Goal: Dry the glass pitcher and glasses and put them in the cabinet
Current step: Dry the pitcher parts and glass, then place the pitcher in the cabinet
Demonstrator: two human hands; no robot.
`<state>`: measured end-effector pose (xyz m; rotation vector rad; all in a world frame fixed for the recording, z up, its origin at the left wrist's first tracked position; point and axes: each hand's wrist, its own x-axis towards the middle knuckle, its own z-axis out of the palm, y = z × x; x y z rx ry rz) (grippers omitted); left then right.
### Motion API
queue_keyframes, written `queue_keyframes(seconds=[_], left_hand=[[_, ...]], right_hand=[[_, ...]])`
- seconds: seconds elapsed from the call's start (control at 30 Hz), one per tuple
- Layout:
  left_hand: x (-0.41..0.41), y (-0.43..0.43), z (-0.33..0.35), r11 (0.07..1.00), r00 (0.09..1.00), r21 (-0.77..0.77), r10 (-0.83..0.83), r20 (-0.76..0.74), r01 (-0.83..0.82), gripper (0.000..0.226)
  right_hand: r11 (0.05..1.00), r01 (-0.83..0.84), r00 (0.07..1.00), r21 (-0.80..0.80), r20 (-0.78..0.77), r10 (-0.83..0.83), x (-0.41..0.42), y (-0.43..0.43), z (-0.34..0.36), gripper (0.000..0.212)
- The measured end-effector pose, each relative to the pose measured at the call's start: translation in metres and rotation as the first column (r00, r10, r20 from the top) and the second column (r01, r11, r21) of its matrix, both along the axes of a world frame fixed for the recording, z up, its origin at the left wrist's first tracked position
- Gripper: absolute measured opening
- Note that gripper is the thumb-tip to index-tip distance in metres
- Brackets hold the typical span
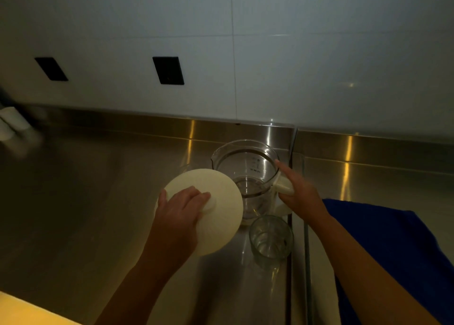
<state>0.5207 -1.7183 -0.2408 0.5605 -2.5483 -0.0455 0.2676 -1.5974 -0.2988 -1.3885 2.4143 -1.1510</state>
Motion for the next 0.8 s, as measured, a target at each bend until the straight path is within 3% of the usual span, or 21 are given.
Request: queue_keyframes(seconds=[0.2,0.47,0.67,0.8], left_hand=[[0.001,0.003,0.002,1.000,1.000,0.004,0.014,-0.013,-0.014,0.041],[0.004,0.004,-0.001,0.999,0.999,0.020,0.028,-0.022,-0.028,0.043],[0.006,0.004,-0.002,0.998,0.999,0.054,0.044,-0.018,-0.043,0.042],[0.007,0.003,-0.002,0.997,0.999,0.054,0.051,-0.007,-0.051,0.041]], right_hand=[[0.989,-0.105,0.990,0.101,0.108,0.094,-0.009,-0.003,0.013,0.083],[0.997,-0.069,0.979,0.042,0.196,0.060,-0.010,-0.005,0.010,0.093],[0.993,-0.053,0.990,0.104,0.138,0.038,-0.008,-0.005,0.009,0.069],[0.996,-0.009,0.987,0.093,0.160,-0.006,-0.002,-0.005,0.011,0.067]])
